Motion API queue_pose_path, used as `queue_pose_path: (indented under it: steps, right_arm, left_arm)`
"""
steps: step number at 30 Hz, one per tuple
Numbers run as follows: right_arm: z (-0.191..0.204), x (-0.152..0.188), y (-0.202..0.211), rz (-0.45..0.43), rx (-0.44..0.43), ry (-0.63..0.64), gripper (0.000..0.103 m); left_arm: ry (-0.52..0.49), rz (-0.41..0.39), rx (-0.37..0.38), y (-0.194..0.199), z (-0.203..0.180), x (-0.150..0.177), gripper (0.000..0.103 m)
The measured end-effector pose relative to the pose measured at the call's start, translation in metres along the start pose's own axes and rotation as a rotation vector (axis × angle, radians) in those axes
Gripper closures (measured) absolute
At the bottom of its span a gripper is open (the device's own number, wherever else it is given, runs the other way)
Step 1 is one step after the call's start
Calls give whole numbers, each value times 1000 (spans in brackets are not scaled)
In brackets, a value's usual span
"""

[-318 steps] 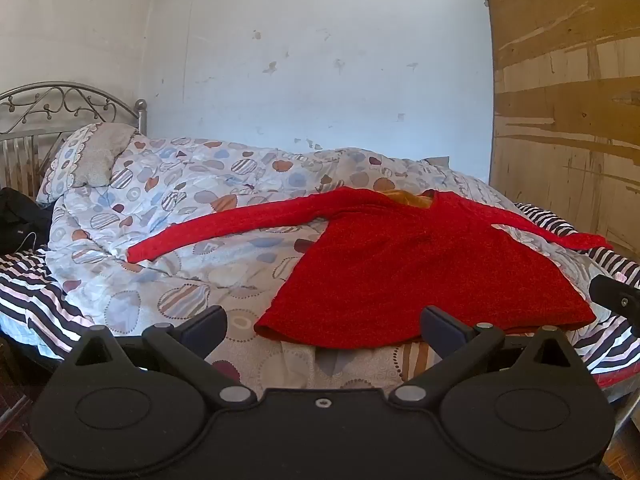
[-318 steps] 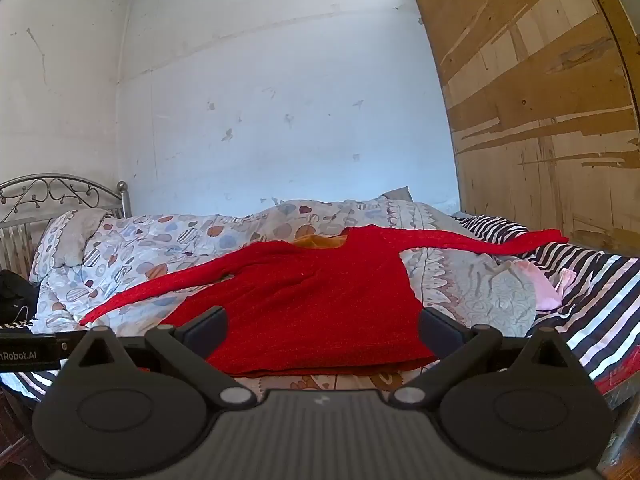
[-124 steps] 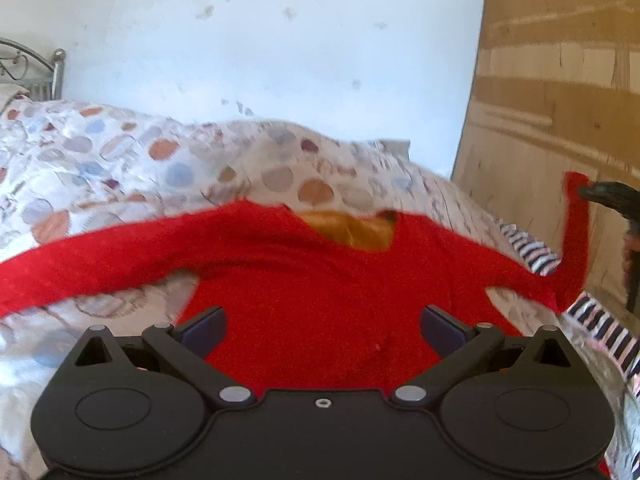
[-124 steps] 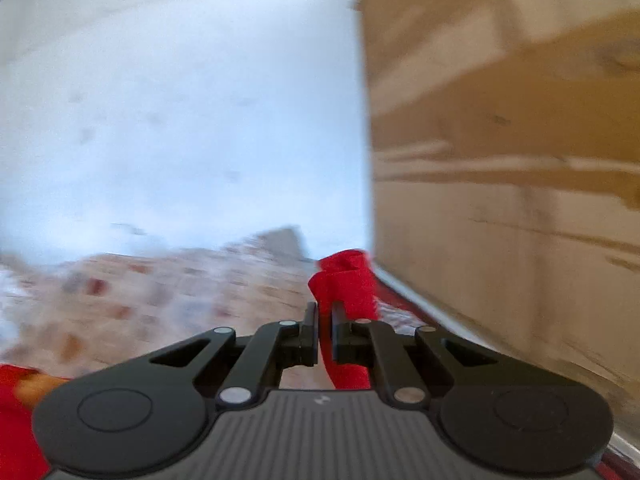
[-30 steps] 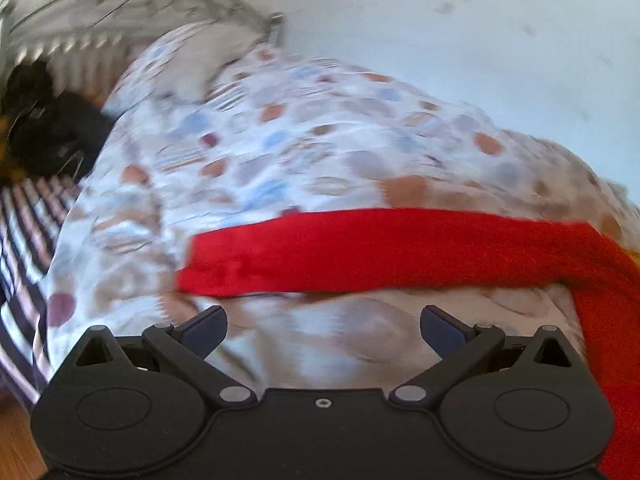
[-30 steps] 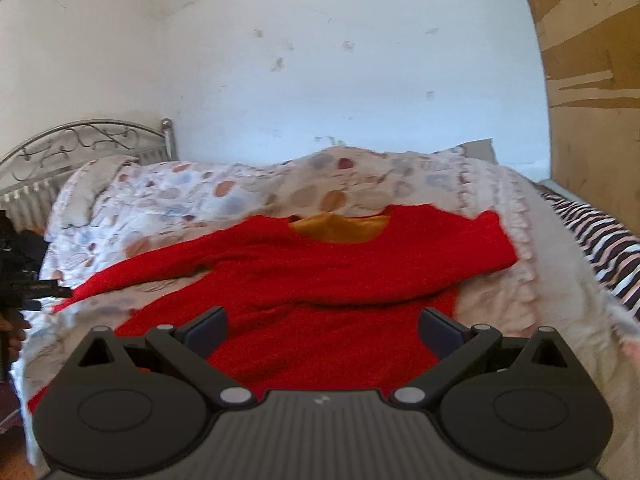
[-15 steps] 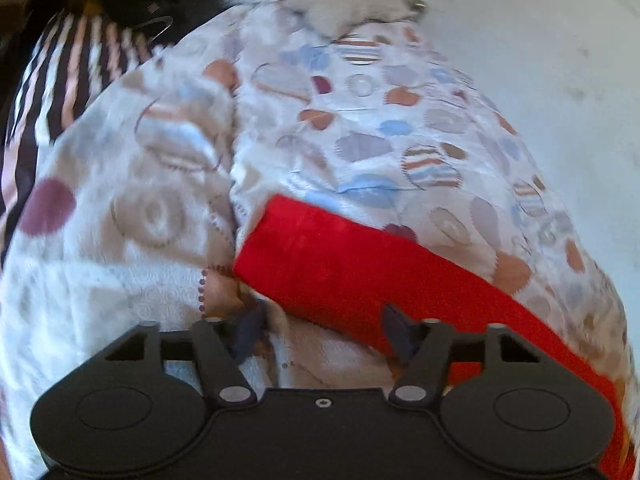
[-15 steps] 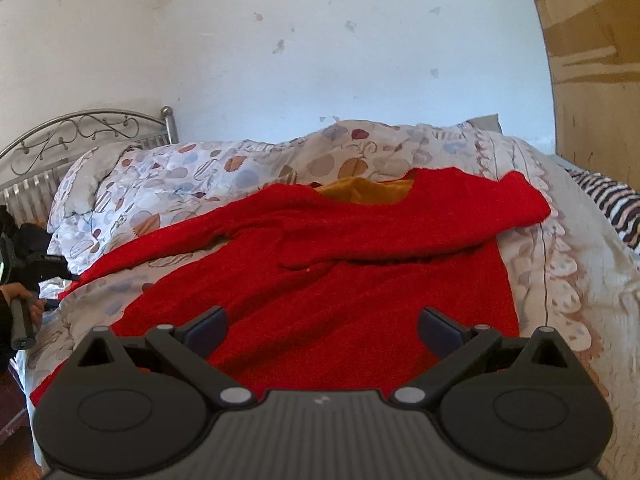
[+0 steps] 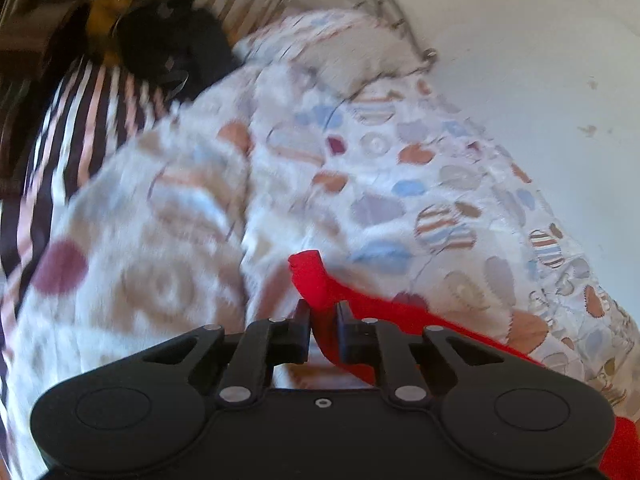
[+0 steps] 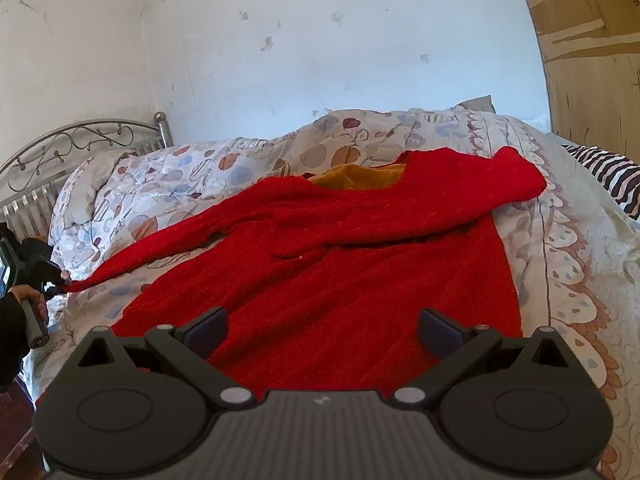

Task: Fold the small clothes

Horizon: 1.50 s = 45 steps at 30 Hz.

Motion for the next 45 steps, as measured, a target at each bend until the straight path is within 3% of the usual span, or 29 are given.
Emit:
queue_pose_path:
  steps: [6, 12, 17, 21, 26, 30, 39, 42, 45]
  right_arm:
    - [-5, 1, 1, -16, -18, -39, 0]
    - [-14, 0, 10, -51, -25, -82, 0]
    - [-22, -2, 25, -88, -16, -89, 0]
    - [-34, -2, 37, -107, -2, -91, 0]
    - [-55, 3, 52, -122, 41, -107, 0]
    - [-74, 13, 60, -114, 81, -133, 0]
    - [-104, 33, 66, -75, 151, -194, 0]
    - [-108, 35, 65, -70, 163, -200, 0]
    - [-106, 38, 65, -68, 166, -210, 0]
  left_arm:
    - [-184, -85, 84, 12, -59, -27, 96]
    - [-360, -161, 292, 21, -158, -41, 96]
    - [-527, -173, 504, 38, -249, -17, 96]
    - [-623, -142, 677, 52, -317, 21, 97]
    - [-708, -63, 870, 67, -381, 84, 97]
    - [-740, 50, 985, 73, -412, 143, 97]
    - [-784, 310, 1080, 83, -409, 264, 97]
    - [-802, 407, 1080, 82, -400, 283, 93]
    - [-795, 464, 1104, 78, -395, 288, 80]
Point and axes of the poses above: each gripper's, at about its wrist camera, not at the fingertips, and y roughly against the way its jaws point, z to its left, x to its underside, the point moved 5 cm from there along -y, roughly the way its jaws point, and after that the axes turned 15 degrees about x, right-handed, at the moved point
